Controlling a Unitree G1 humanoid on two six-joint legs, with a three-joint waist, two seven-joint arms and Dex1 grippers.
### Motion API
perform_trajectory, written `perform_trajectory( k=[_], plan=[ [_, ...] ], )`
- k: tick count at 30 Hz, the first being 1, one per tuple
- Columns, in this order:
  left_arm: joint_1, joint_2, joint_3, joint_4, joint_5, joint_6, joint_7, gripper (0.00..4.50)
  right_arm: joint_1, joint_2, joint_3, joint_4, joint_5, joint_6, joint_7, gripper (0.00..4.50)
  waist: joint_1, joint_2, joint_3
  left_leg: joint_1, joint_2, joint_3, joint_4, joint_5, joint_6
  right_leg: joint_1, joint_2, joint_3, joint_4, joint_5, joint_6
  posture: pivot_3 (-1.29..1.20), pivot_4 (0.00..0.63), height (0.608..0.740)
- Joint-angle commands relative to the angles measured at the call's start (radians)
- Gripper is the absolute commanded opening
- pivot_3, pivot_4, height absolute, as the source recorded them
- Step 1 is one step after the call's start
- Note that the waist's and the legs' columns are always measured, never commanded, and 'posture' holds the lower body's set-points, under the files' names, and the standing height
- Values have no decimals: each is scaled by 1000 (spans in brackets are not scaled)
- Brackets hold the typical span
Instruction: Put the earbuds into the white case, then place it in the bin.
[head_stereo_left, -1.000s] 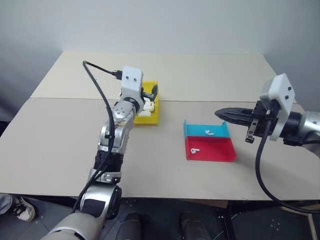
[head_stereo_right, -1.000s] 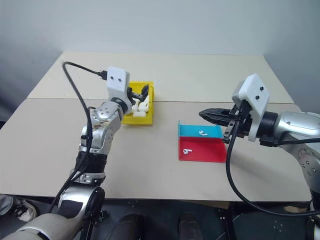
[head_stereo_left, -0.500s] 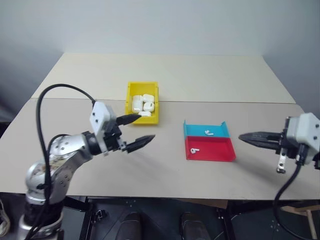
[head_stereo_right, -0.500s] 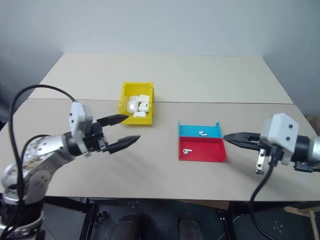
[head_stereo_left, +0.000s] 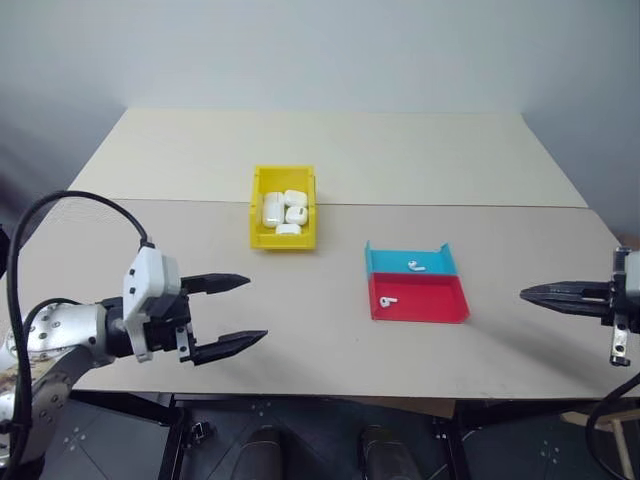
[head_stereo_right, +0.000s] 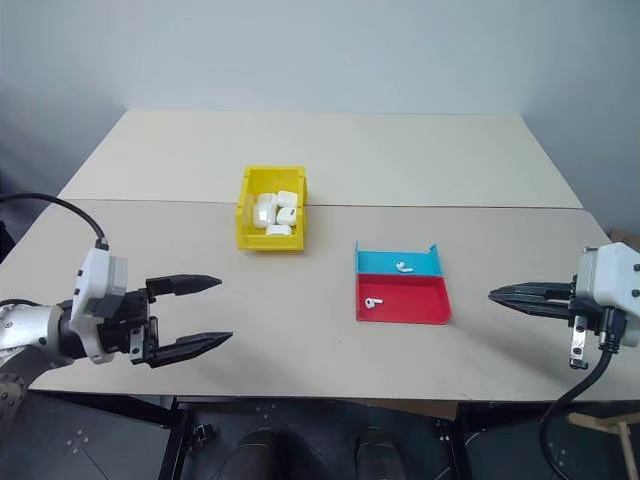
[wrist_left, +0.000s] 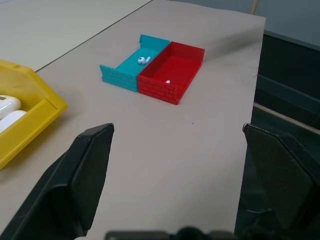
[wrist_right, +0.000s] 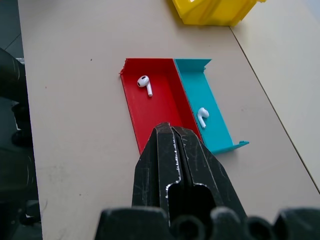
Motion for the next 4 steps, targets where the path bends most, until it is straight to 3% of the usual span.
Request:
perform_trajectory(
  k=[1, 4],
  plan=[
    [-1, 9, 20, -46, -29, -13, 24, 4494, -24, -25, 0, 21, -8, -31, 13, 0, 0, 0, 0, 0, 0, 0, 0, 0, 0, 0, 0, 0, 0, 0, 0, 0, 150, 740],
    [-13, 16, 10, -42, -34, -22, 21, 4494, -48, -31, 21, 27, -3, -23, 11, 0, 0, 0, 0, 0, 0, 0, 0, 0, 0, 0, 0, 0, 0, 0, 0, 0, 150, 740]
  ],
)
